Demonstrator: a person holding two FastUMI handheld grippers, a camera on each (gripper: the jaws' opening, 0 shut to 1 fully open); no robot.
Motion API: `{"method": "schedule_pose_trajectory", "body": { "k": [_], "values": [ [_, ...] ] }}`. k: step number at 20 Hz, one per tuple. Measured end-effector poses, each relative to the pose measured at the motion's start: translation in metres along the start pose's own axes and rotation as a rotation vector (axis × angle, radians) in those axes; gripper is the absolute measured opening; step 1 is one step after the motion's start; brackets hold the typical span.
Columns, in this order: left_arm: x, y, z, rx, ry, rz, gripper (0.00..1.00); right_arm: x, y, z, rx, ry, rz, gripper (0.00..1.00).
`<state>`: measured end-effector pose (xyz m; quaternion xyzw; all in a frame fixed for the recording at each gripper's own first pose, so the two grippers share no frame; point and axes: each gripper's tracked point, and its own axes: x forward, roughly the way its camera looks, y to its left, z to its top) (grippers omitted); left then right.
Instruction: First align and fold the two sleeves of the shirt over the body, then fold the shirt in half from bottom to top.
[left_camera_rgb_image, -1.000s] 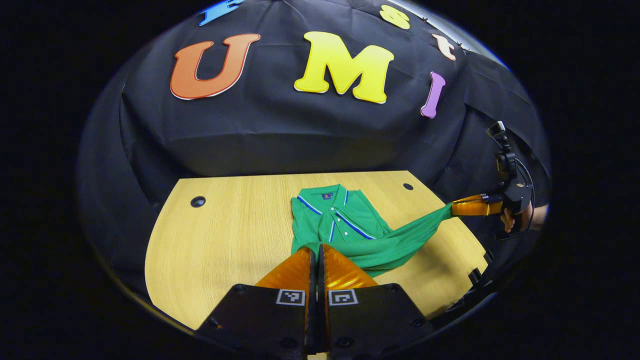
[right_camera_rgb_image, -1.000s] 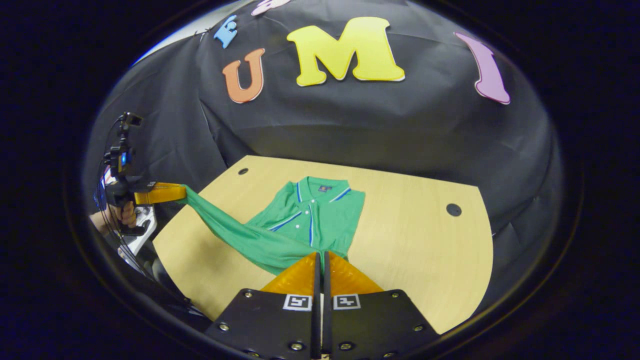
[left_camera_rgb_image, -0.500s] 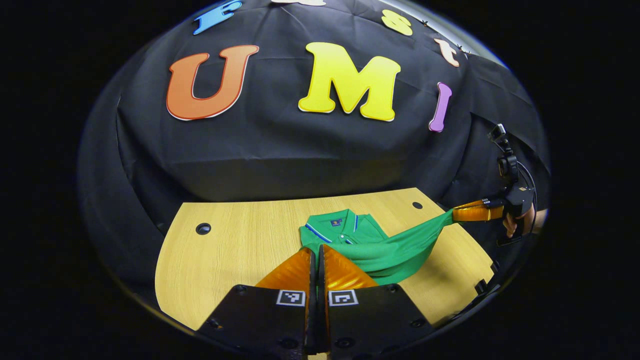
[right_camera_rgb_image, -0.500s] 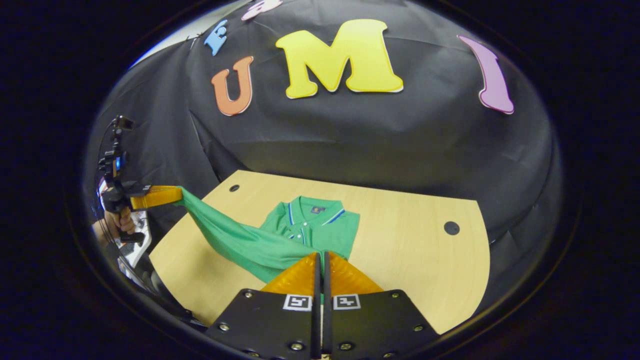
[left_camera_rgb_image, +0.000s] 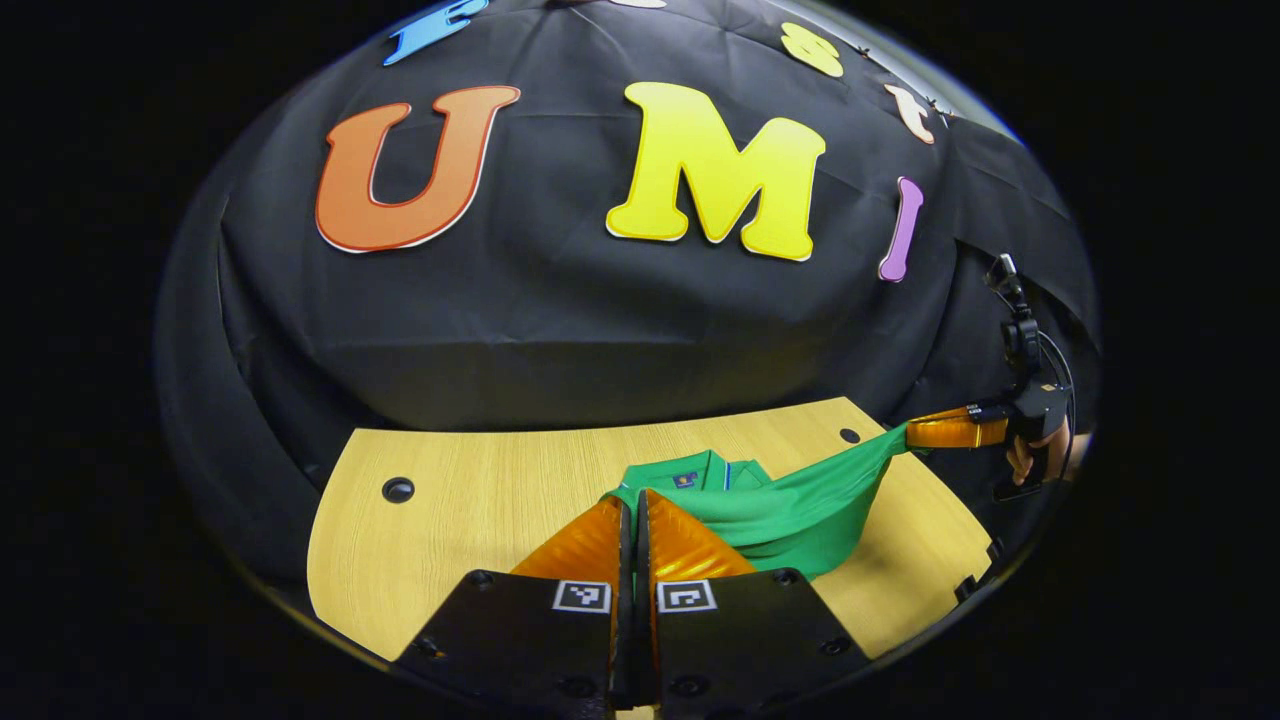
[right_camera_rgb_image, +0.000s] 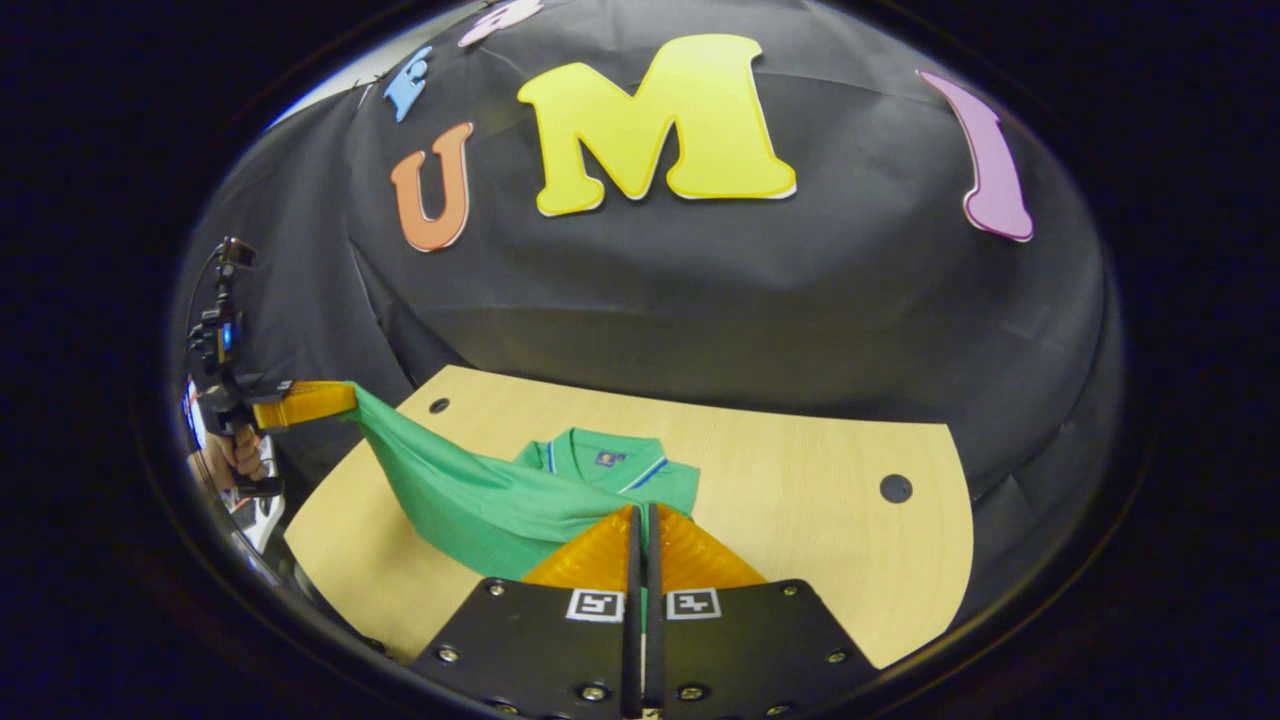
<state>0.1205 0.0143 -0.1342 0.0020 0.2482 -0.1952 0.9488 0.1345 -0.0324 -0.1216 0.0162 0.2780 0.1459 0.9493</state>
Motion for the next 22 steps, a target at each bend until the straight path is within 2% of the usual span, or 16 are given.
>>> {"method": "schedule_pose_trajectory", "body": {
  "k": [5, 8, 12, 22],
  "values": [
    [0.038, 0.012, 0.011, -0.005, -0.027, 0.004, 0.03, 0.034, -0.013, 0.01, 0.014, -0.004, -0.018, 0.0],
    [0.057, 0.019, 0.004, 0.021, -0.02, 0.009, 0.03, 0.057, -0.022, 0.009, 0.033, 0.01, -0.03, 0.01],
    [0.084, 0.025, 0.0, 0.007, -0.025, 0.017, 0.03, 0.086, -0.032, 0.006, 0.035, 0.021, -0.051, 0.0],
    [0.16, 0.061, -0.064, -0.071, 0.049, 0.088, 0.03, 0.163, -0.06, -0.014, -0.048, 0.03, -0.115, 0.01]
  ]
}}
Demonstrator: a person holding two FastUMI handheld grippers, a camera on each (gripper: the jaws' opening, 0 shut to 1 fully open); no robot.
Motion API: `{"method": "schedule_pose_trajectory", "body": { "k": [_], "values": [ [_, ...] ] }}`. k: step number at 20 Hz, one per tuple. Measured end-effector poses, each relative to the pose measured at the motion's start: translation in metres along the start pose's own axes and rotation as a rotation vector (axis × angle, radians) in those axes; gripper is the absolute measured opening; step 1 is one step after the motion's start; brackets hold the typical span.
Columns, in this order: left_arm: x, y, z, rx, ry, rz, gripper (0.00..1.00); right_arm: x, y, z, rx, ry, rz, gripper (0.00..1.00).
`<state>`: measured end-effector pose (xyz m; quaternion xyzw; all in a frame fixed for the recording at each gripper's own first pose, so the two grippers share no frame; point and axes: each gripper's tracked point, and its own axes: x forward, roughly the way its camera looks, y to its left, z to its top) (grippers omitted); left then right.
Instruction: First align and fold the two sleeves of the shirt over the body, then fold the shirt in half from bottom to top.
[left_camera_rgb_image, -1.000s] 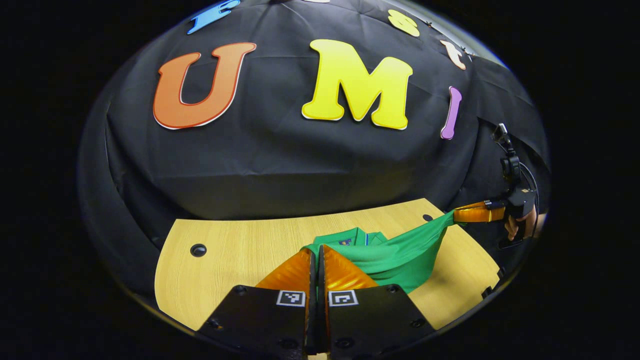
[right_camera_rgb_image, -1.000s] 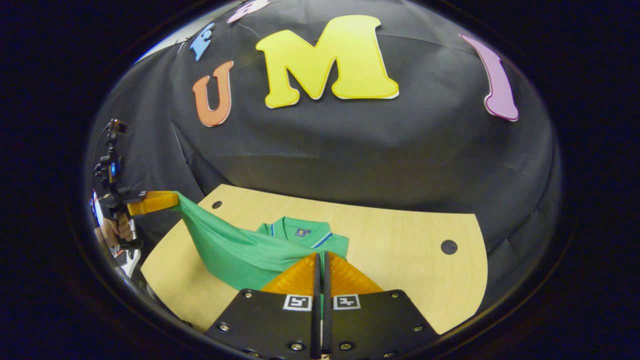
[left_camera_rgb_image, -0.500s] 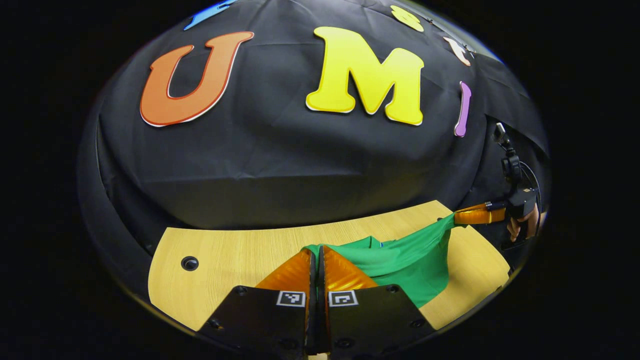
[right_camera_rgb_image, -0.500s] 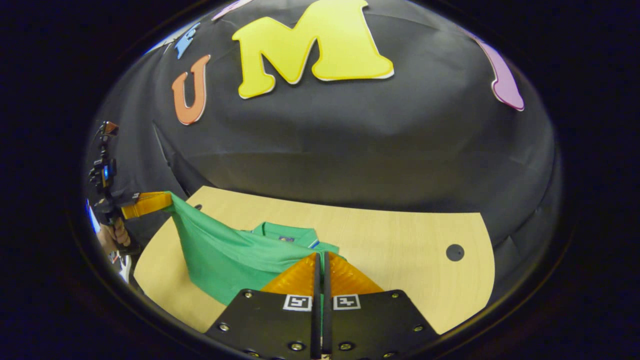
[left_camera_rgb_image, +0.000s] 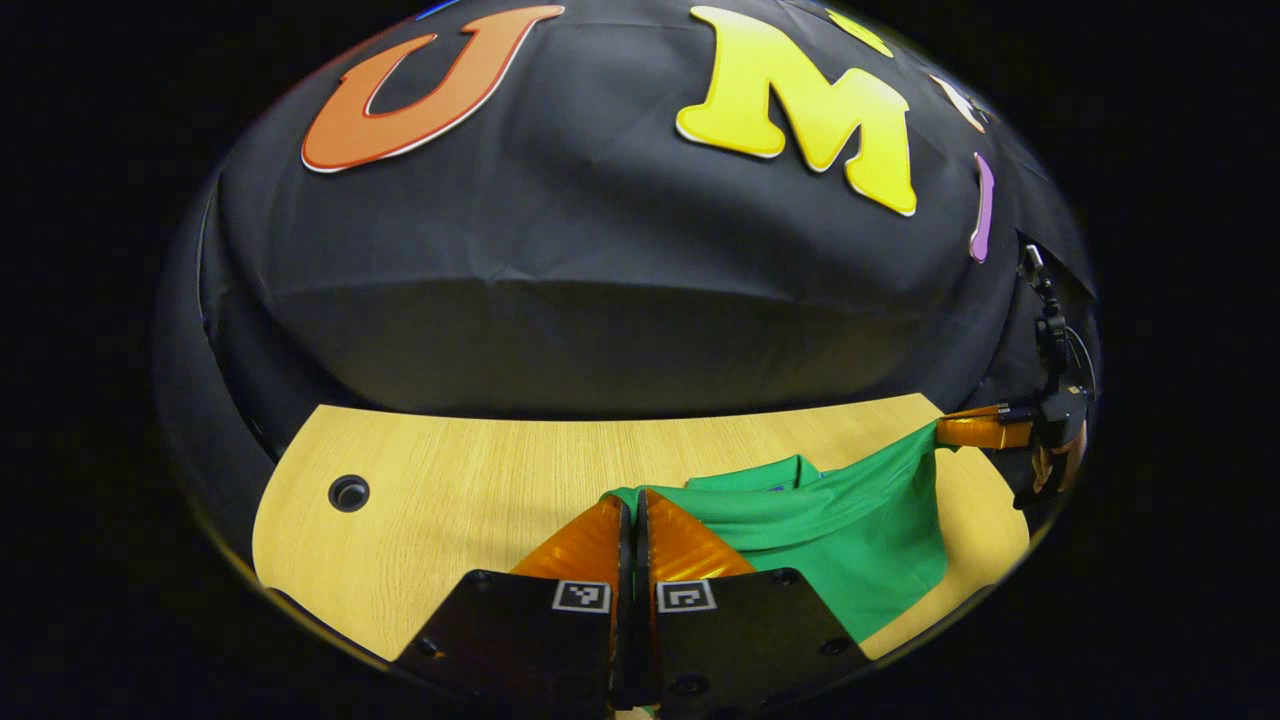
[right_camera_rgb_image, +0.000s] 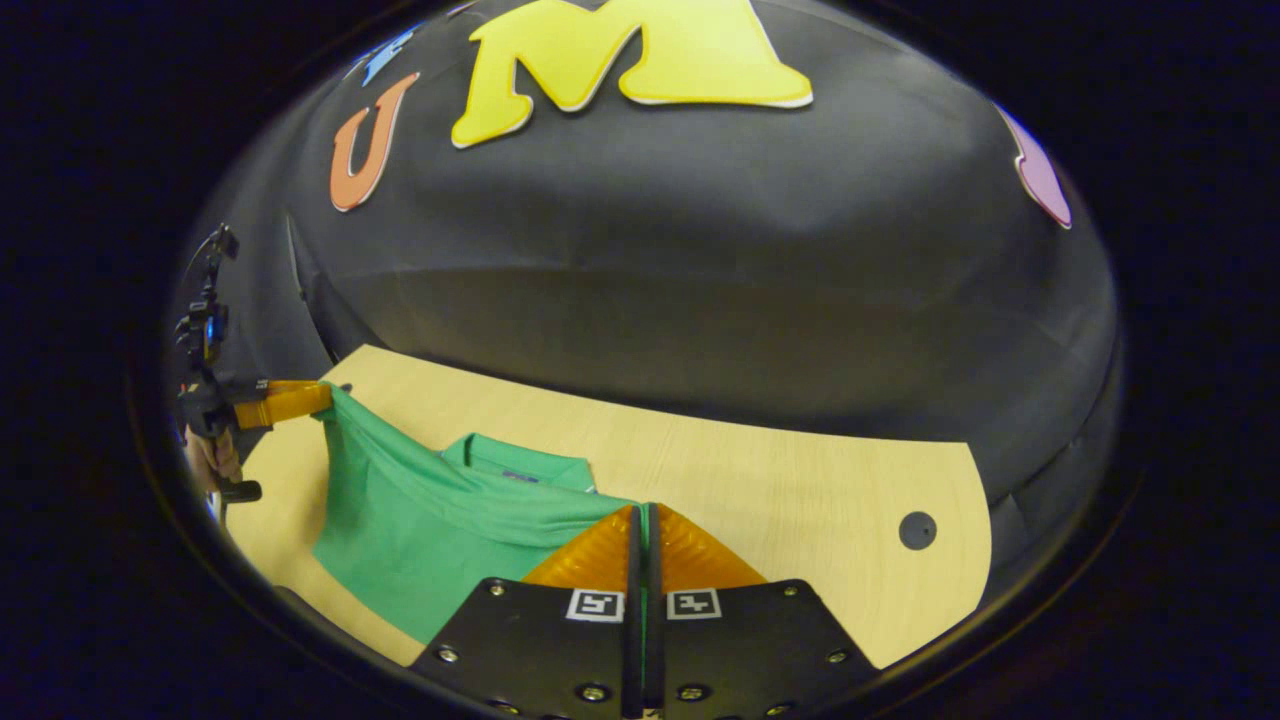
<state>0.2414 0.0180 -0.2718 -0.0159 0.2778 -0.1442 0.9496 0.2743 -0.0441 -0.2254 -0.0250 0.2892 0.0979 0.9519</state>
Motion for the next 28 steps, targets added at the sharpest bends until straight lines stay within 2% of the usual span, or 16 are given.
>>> {"method": "schedule_pose_trajectory", "body": {
  "k": [6, 10, 12, 13, 14, 15, 16, 17, 18, 21, 22, 23, 28],
  "values": [
    [0.037, 0.005, -0.037, 0.011, 0.077, 0.063, 0.04, 0.042, 0.0, -0.023, -0.022, 0.032, -0.028, 0.01],
    [0.045, 0.003, -0.052, -0.006, 0.12, 0.065, 0.12, 0.051, -0.002, -0.034, -0.054, 0.057, -0.062, 0.03],
    [0.042, 0.003, -0.054, -0.003, 0.13, 0.074, 0.23, 0.053, -0.007, -0.033, -0.057, 0.058, -0.09, 0.05],
    [0.039, 0.003, -0.051, -0.002, 0.122, 0.076, 0.53, 0.052, -0.008, -0.032, -0.052, 0.049, -0.101, 0.07],
    [0.037, 0.002, -0.045, -0.007, 0.109, 0.076, 0.69, 0.049, -0.009, -0.029, -0.05, 0.037, -0.112, 0.07],
    [0.034, 0.001, -0.042, -0.01, 0.099, 0.078, 0.64, 0.046, -0.011, -0.028, -0.052, 0.028, -0.129, 0.11],
    [0.028, 0.002, -0.036, -0.008, 0.091, 0.086, 0.69, 0.041, -0.011, -0.027, -0.053, 0.024, -0.135, 0.2],
    [0.022, 0.005, -0.033, -0.005, 0.083, 0.1, 0.85, 0.035, -0.01, -0.024, -0.047, 0.014, -0.142, 0.29],
    [0.014, 0.005, -0.027, -0.006, 0.069, 0.108, 0.9, 0.03, -0.009, -0.022, -0.044, 0.005, -0.145, 0.44],
    [-0.018, -0.003, -0.006, -0.011, 0.01, 0.117, 0.94, -0.004, -0.006, -0.009, -0.045, -0.053, -0.172, 0.72],
    [-0.032, -0.006, 0.003, -0.005, -0.015, 0.117, 1.0, -0.018, -0.004, 0.001, -0.044, -0.085, -0.182, 0.72],
    [-0.048, -0.009, 0.015, 0.002, -0.043, 0.116, 0.95, -0.034, -0.002, 0.011, -0.04, -0.119, -0.189, 0.72],
    [-0.134, -0.033, 0.085, 0.051, -0.227, 0.132, 0.98, -0.131, 0.012, 0.073, -0.012, -0.315, -0.227, 0.72]
  ]
}}
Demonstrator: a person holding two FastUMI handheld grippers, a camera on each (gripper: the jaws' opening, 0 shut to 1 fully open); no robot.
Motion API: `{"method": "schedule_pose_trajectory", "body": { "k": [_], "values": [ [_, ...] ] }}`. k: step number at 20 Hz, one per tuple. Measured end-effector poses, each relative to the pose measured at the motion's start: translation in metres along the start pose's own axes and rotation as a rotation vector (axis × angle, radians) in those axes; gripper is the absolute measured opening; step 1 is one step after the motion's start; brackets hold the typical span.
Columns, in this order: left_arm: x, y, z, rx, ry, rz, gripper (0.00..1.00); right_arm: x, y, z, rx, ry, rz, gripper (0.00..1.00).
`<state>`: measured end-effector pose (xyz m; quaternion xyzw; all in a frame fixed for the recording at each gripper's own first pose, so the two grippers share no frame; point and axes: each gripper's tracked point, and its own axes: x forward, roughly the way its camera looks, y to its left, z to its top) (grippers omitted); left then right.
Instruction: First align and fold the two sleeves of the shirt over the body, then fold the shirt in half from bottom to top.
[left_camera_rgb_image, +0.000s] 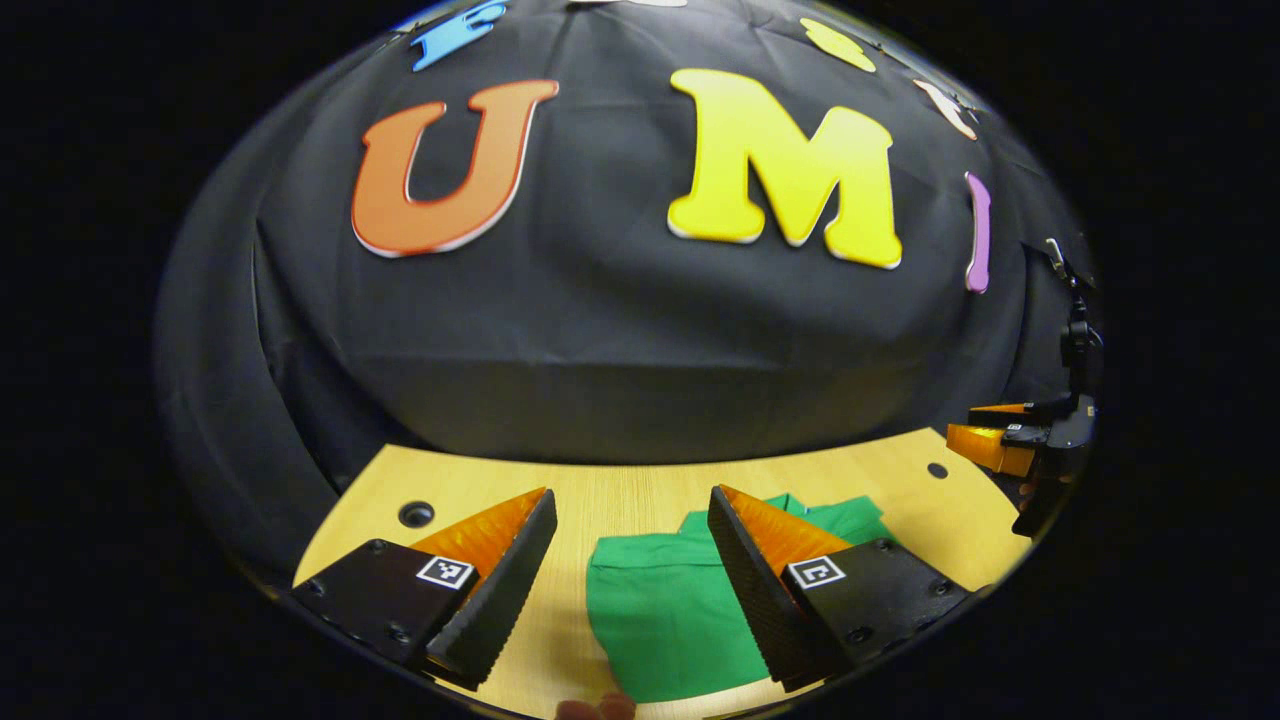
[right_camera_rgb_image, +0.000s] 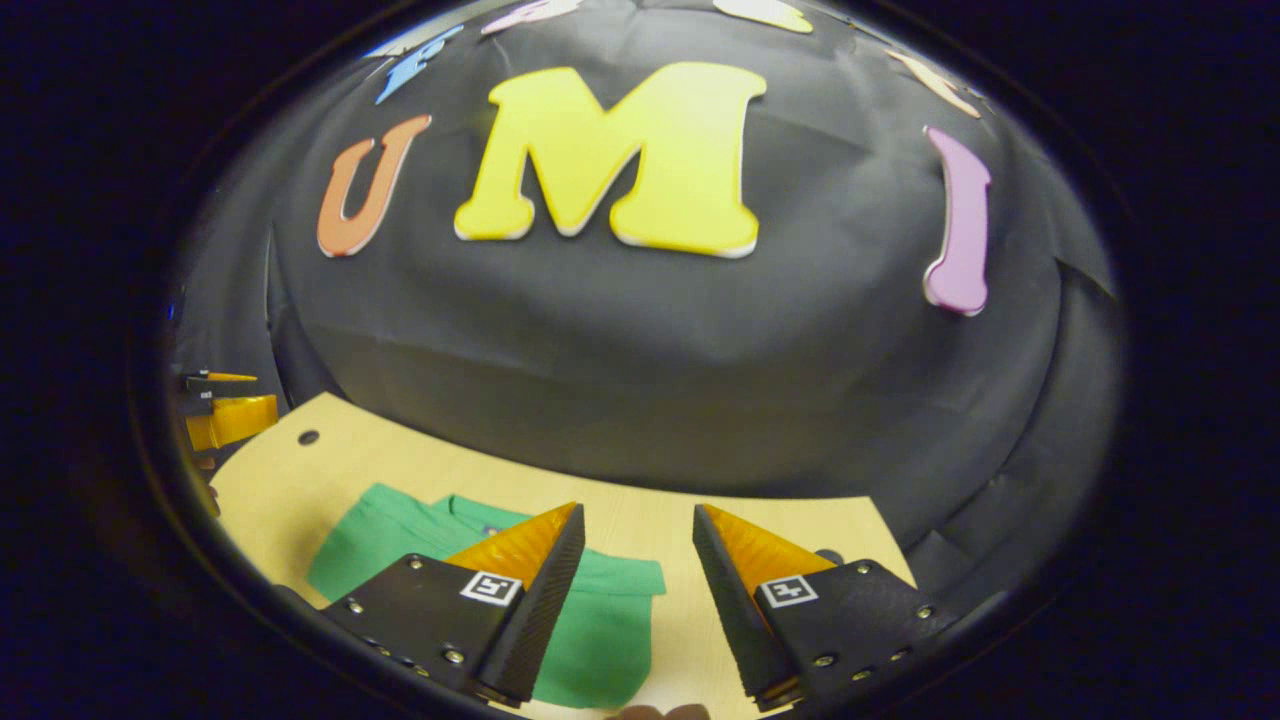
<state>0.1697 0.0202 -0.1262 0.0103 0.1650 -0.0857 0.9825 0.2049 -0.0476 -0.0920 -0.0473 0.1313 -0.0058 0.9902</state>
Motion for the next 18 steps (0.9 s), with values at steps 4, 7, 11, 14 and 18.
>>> {"method": "schedule_pose_trajectory", "body": {
  "k": [4, 7, 11, 14, 18],
  "values": [
    [-0.074, -0.024, 0.06, -0.014, -0.146, 0.006, 0.97, -0.081, -0.005, 0.053, 0.028, -0.137, -0.05, 0.71],
    [-0.124, -0.043, 0.077, -0.047, -0.2, 0.002, 1.0, -0.143, -0.003, 0.068, 0.055, -0.214, -0.076, 0.71],
    [-0.178, -0.061, 0.077, -0.061, -0.236, -0.003, 1.0, -0.213, 0.024, 0.055, 0.023, -0.236, -0.051, 0.72],
    [-0.202, -0.059, 0.069, -0.058, -0.254, 0.03, 0.97, -0.251, 0.038, 0.044, -0.01, -0.258, -0.039, 0.72],
    [-0.228, -0.071, 0.052, -0.09, -0.246, 0.022, 1.0, -0.274, 0.056, 0.026, 0.003, -0.244, -0.019, 0.72]
  ]
}}
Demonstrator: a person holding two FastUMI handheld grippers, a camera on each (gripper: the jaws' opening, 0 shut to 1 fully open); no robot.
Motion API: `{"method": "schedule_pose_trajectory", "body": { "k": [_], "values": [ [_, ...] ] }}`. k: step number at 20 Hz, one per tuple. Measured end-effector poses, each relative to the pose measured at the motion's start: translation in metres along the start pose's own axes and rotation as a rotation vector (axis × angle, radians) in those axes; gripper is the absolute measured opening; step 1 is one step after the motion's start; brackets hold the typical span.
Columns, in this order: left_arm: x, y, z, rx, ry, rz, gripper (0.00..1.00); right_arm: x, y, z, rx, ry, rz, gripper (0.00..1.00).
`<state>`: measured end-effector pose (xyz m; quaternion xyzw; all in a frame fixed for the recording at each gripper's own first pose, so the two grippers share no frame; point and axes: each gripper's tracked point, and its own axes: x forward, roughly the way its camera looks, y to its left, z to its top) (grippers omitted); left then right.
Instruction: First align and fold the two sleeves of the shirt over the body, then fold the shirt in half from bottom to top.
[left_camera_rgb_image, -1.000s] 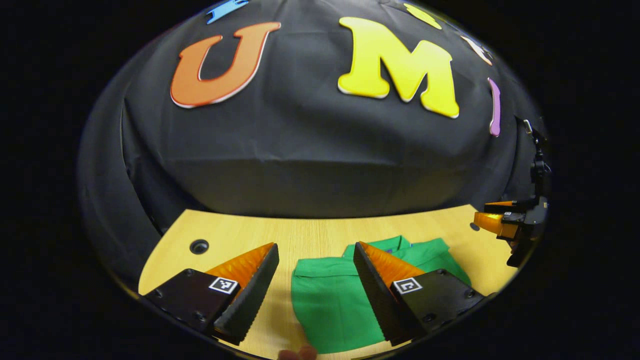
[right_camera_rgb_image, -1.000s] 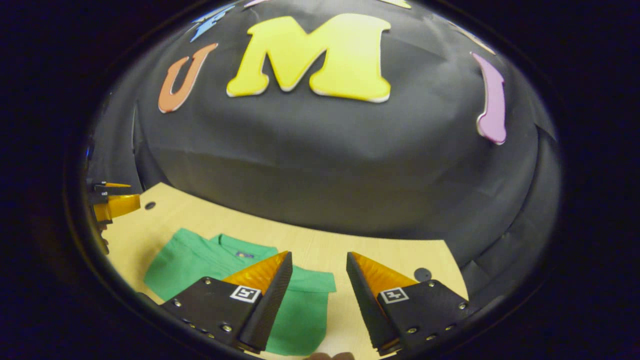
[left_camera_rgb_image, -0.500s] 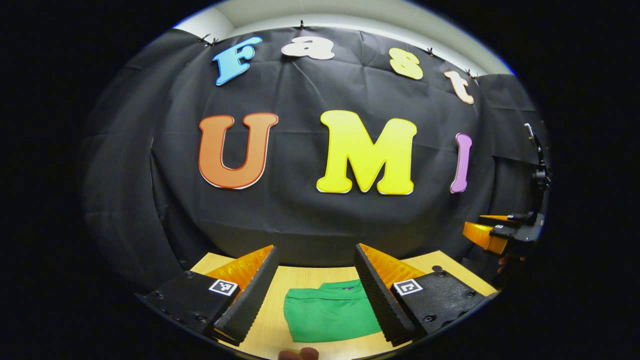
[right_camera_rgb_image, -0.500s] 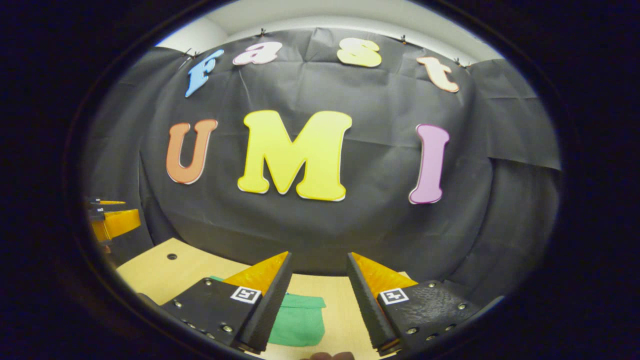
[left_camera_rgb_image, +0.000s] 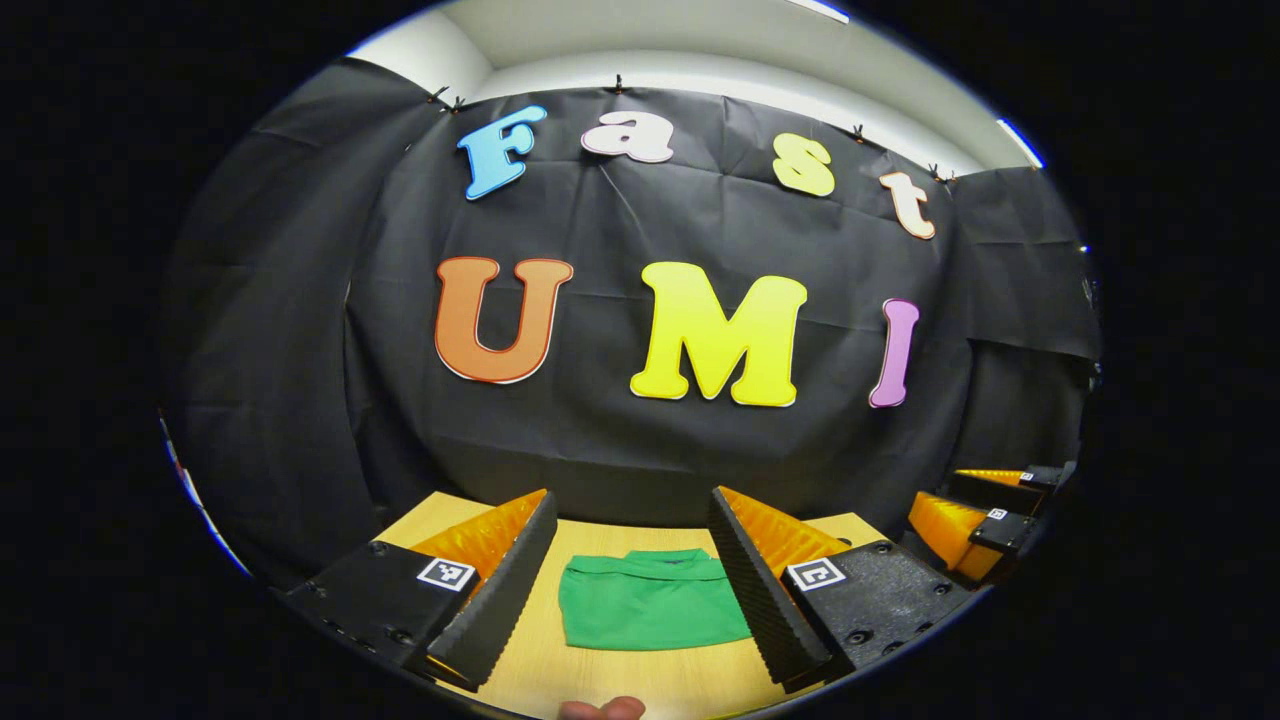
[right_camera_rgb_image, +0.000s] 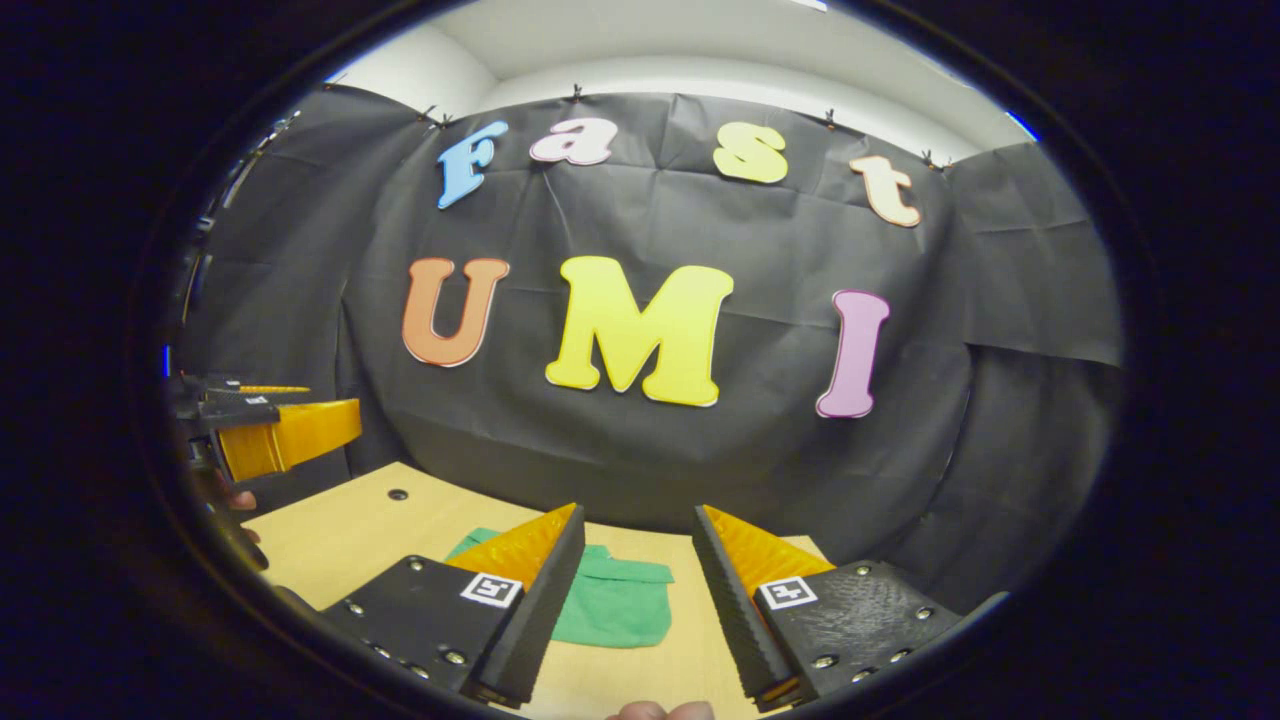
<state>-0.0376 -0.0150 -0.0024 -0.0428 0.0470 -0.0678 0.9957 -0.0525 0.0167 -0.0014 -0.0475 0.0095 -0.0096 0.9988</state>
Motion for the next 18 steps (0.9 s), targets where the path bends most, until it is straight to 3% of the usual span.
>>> {"method": "schedule_pose_trajectory", "body": {
  "k": [8, 18],
  "values": [
    [-0.014, -0.021, 0.002, 0.064, -0.021, -0.059, 0.97, -0.007, 0.011, 0.004, 0.025, -0.002, -0.002, 0.71],
    [-0.013, -0.026, -0.002, 0.048, -0.002, -0.072, 1.0, -0.001, 0.014, 0.003, 0.013, 0.006, 0.001, 0.72]
  ]
}}
